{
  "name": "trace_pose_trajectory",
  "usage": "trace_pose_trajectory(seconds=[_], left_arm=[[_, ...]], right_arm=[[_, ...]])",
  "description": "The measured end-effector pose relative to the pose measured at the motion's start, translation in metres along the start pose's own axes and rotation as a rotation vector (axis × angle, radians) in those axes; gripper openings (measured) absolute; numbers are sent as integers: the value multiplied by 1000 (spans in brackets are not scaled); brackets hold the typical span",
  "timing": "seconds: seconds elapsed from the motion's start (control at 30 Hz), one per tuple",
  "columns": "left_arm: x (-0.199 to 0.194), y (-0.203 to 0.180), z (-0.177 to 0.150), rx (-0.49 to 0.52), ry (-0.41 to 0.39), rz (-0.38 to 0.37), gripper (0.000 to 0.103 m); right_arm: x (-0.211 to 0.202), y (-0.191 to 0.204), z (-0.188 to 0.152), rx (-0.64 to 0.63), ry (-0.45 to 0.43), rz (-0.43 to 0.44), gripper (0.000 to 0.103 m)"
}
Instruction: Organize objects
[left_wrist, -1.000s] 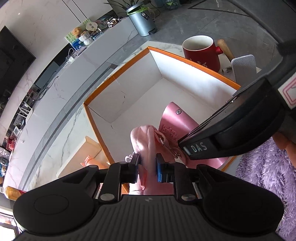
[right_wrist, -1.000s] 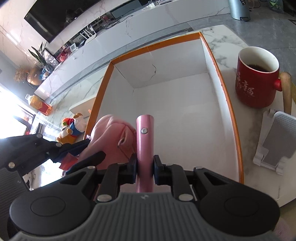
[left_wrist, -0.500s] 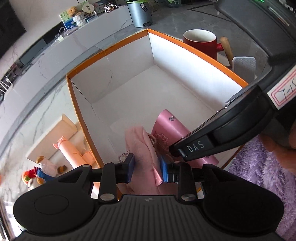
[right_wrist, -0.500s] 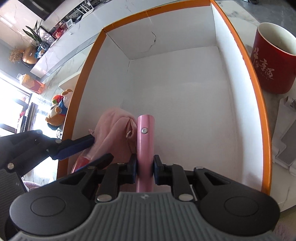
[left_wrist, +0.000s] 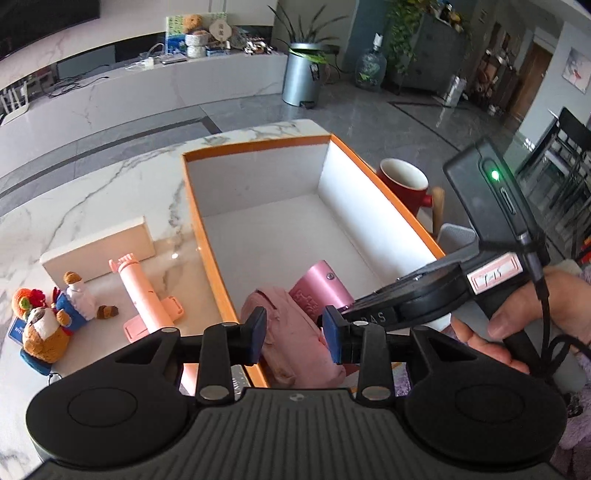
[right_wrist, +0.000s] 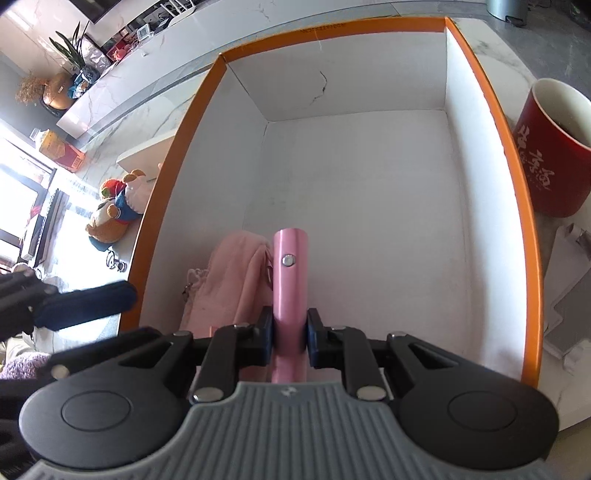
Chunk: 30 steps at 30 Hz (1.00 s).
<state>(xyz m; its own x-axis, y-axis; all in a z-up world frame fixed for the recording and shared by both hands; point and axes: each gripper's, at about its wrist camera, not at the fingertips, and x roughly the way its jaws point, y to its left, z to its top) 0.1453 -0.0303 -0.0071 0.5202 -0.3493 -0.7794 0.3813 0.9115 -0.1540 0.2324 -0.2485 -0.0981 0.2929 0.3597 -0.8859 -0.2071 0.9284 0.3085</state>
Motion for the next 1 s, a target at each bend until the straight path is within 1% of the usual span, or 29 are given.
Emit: trace_pose_trajectory(seconds=[0.03,0.13,0.23,0.27,0.3,0.37,0.47,0.53,0.63,0.73,0.87,0.9,0.93,0.97,1.0], left_arm=[[-3,6,0,-24,-9,6,50],[2,20,-4,-92,15,2,57],[12,30,-10,-133,53,-9,60],[14,32,-15,-138,59,-3,62],[16,34,-17,-143,64,-5,65],[18,38,-20,-154,74,-28,66],[18,41,-20,-167,63,-69,71],[18,40,-21,-161,62,-67,75],[21,38,-21,-144,72,-71,76],[23,36,-22,-141,70,-95,78],[28,32,-22,-132,81,-102,79],[30,31,-23,-130,85,-91,75],[31,30,-23,-125,89,-79,67],[33,29,-23,-120,94,-65,65],[34,29,-23,-118,97,-60,60]], right_arm=[[0,5,1,-29,-6,-22,19],[3,21,3,-94,-3,-63,19],[7,32,2,-112,37,-53,19],[9,34,1,-109,51,-57,19],[10,35,1,-102,59,-67,19],[10,32,2,-76,74,-60,19],[9,25,4,-15,97,-44,20],[10,20,5,41,105,-28,21],[8,16,5,104,111,10,25],[6,9,6,161,114,41,27],[-2,1,4,220,111,105,26],[-4,3,4,214,108,109,26],[-6,5,3,198,103,100,25],[-5,7,3,189,99,93,25],[-5,7,3,187,100,92,24]])
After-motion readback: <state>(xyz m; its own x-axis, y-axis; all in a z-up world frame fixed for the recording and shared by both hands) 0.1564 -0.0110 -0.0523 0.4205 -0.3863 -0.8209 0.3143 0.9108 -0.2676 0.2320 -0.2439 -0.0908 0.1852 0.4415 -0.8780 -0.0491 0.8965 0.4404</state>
